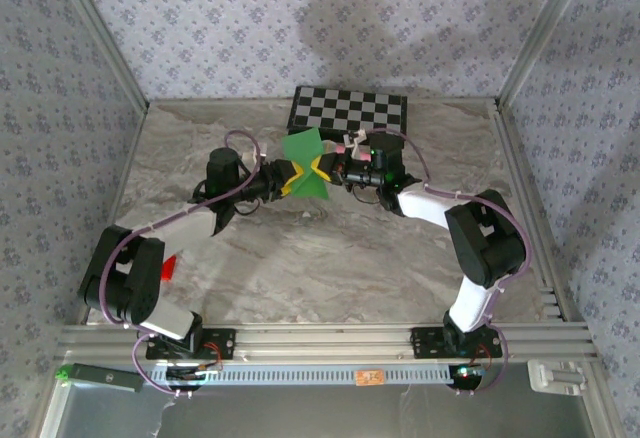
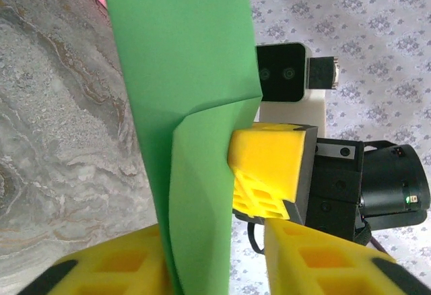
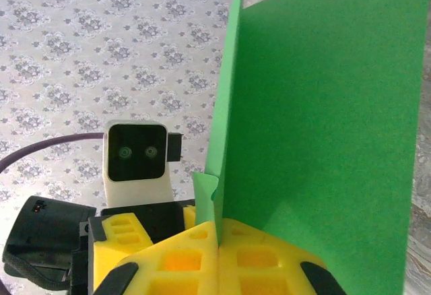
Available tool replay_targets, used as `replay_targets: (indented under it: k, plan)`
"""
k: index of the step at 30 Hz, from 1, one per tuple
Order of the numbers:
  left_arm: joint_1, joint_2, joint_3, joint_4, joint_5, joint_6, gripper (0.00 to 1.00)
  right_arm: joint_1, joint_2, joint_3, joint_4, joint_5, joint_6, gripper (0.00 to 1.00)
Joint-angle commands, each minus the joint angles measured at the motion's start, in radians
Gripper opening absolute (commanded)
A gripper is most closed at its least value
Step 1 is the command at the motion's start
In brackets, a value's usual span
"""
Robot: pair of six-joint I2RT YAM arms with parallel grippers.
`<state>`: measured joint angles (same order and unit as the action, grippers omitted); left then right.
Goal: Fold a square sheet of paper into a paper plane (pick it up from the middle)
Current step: Turn over the paper at the center of the table.
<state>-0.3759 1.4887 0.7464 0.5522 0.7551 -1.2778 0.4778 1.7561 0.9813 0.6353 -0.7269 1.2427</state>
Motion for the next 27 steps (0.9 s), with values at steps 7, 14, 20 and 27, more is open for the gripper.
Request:
replay_targets:
  k: [7, 14, 20, 27]
  plan:
    - [0.002, 0.013, 0.016, -0.008, 0.003, 0.040, 0.14, -0.010, -0.012, -0.018, -0.048, -0.001, -0.027, 0.16]
    - [0.010, -0.020, 0.108, -0.409, -0.078, 0.300, 0.07, -0.059, -0.112, -0.037, -0.328, 0.119, -0.211, 0.47]
    - [-0.102, -0.018, 0.373, -1.122, -0.591, 0.737, 0.07, -0.106, -0.247, -0.041, -0.600, 0.318, -0.381, 0.62]
    - [-0.214, 0.115, 0.541, -1.381, -1.086, 0.854, 0.06, -0.128, -0.362, -0.048, -0.778, 0.541, -0.452, 0.67]
